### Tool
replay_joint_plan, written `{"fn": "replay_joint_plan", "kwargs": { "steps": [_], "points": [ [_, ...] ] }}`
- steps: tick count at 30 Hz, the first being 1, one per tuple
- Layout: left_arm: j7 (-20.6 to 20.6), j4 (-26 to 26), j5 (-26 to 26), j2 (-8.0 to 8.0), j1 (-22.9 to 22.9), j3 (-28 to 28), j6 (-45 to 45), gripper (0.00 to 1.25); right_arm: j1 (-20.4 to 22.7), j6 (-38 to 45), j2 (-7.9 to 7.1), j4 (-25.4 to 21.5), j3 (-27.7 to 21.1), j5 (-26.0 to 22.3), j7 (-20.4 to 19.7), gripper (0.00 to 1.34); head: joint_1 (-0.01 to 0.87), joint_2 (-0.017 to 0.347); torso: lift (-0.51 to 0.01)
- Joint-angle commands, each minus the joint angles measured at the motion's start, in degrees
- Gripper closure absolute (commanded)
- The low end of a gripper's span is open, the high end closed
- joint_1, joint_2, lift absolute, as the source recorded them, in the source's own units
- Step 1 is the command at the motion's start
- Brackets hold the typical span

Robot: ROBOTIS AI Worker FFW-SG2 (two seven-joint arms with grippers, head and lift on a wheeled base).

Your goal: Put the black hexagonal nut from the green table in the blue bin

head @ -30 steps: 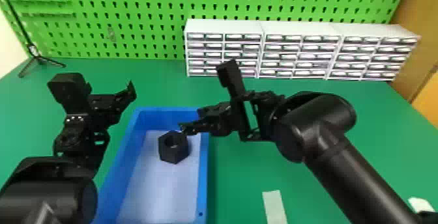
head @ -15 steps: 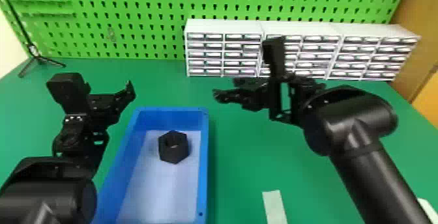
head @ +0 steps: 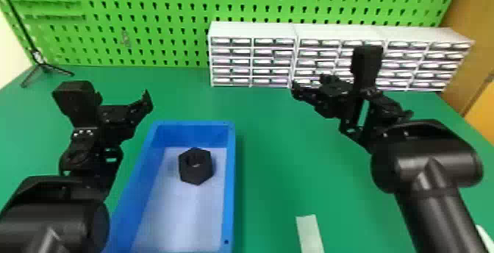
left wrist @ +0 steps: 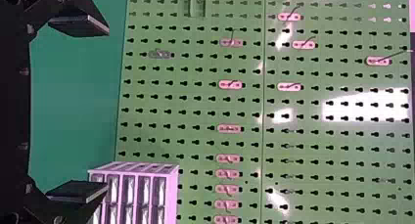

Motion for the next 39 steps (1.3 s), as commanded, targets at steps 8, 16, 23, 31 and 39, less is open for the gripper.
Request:
{"fn": "replay_joint_plan", "kwargs": {
  "steps": [8,16,23,31,39],
  "points": [
    [0.0,0.0,-0.1,0.01,0.0,-0.4,0.0,0.16,5.2,-10.7,1.95,0.1,-3.1,3.0,-5.9,0.38,0.686,0.028,-0.096],
    [0.0,0.0,-0.1,-0.08,0.1,-0.5,0.0,0.16,7.7,-18.3,3.09,1.3,-3.1,3.1,-10.4,0.38,0.686,0.028,-0.096],
    [0.0,0.0,0.0,-0.08,0.3,-1.0,0.0,0.16,9.8,-22.2,3.53,2.1,-2.3,2.8,-14.1,0.38,0.686,0.028,-0.096],
    [0.0,0.0,0.0,-0.08,0.5,-1.7,0.0,0.16,11.4,-24.5,3.79,2.3,-2.0,3.1,-16.8,0.34,0.686,0.028,-0.096],
    [0.0,0.0,0.0,-0.08,0.9,-1.9,0.0,0.16,12.9,-25.9,3.88,2.9,-1.9,3.0,-18.8,0.33,0.686,0.028,-0.096]
  ]
}}
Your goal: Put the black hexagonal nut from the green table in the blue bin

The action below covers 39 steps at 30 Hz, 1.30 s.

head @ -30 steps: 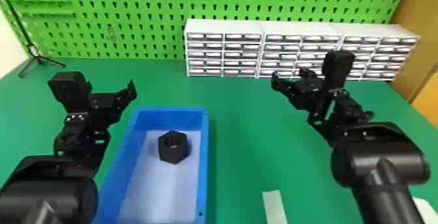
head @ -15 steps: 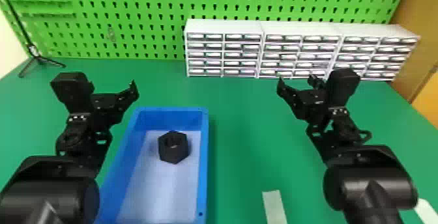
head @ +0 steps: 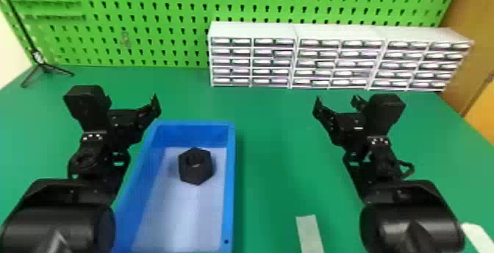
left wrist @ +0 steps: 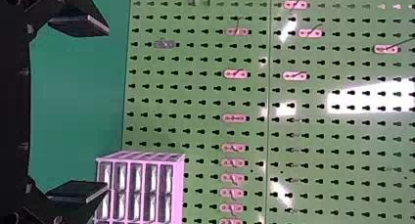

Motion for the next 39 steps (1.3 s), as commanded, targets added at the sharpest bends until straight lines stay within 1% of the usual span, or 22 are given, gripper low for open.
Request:
{"fn": "replay_joint_plan", "kwargs": {
  "steps": [1,11,39],
  "points": [
    [0.0,0.0,0.0,0.0,0.2,-0.1,0.0,0.16,0.6,-0.3,0.04,0.4,0.1,-0.1,-0.2,0.33,0.686,0.028,-0.096],
    [0.0,0.0,0.0,0.0,0.4,-0.2,0.0,0.16,0.9,-0.2,0.21,0.7,0.4,-0.3,-0.2,0.33,0.686,0.028,-0.096],
    [0.0,0.0,0.2,0.0,1.0,0.0,0.3,0.16,1.2,0.1,0.3,0.7,-1.0,0.0,-0.2,0.33,0.686,0.028,-0.096]
  ]
}}
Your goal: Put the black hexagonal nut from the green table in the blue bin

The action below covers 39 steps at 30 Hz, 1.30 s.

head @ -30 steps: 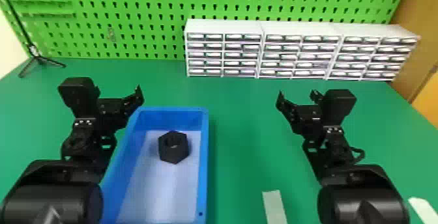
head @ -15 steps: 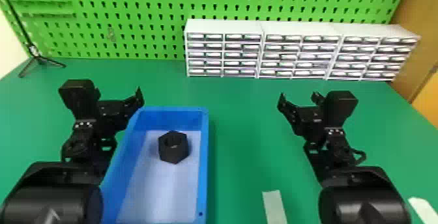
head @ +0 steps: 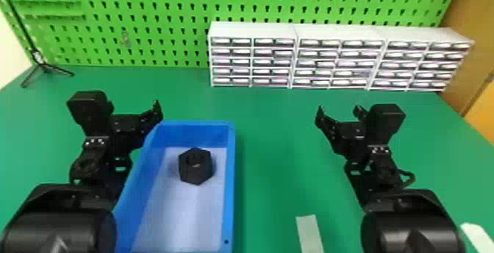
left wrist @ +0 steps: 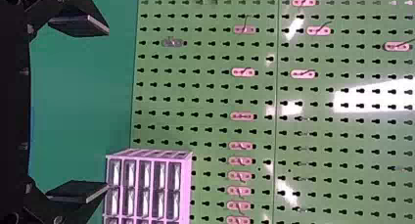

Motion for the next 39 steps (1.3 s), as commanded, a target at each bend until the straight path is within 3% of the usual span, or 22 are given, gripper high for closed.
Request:
{"fn": "replay_joint_plan", "kwargs": {
  "steps": [1,39],
  "points": [
    [0.0,0.0,0.0,0.0,0.0,0.2,0.0,0.16,-0.1,0.1,0.0,0.0,-0.1,0.0,0.0,0.33,0.686,0.028,-0.096],
    [0.0,-0.4,0.4,0.0,-0.3,0.8,0.2,0.16,-0.5,0.2,-0.18,0.0,-1.2,0.1,0.0,0.33,0.686,0.028,-0.096]
  ]
}}
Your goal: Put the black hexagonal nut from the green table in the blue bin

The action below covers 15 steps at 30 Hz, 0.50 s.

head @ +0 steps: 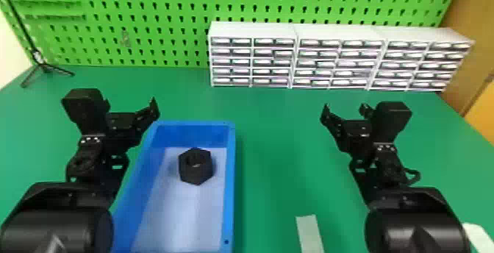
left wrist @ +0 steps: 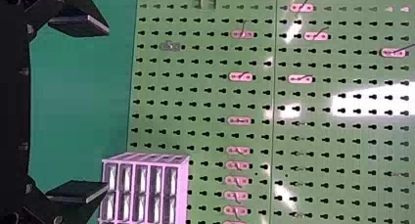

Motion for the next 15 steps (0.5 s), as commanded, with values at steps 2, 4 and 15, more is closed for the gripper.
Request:
{"fn": "replay_joint_plan", "kwargs": {
  "steps": [2,4,15],
  "points": [
    [0.0,-0.2,0.0,0.0,0.0,-0.1,0.0,0.16,-0.1,0.0,-0.01,0.0,-0.1,0.0,0.0,0.33,0.686,0.028,-0.096],
    [0.0,-0.2,-0.1,0.0,0.1,-0.1,0.0,0.16,-0.1,0.0,0.08,0.0,-0.1,-0.1,0.0,0.33,0.686,0.028,-0.096],
    [0.0,-0.2,-0.1,0.0,0.1,0.0,-0.1,0.16,-0.3,0.0,-0.01,0.0,0.0,-0.2,0.0,0.33,0.686,0.028,-0.096]
  ]
}}
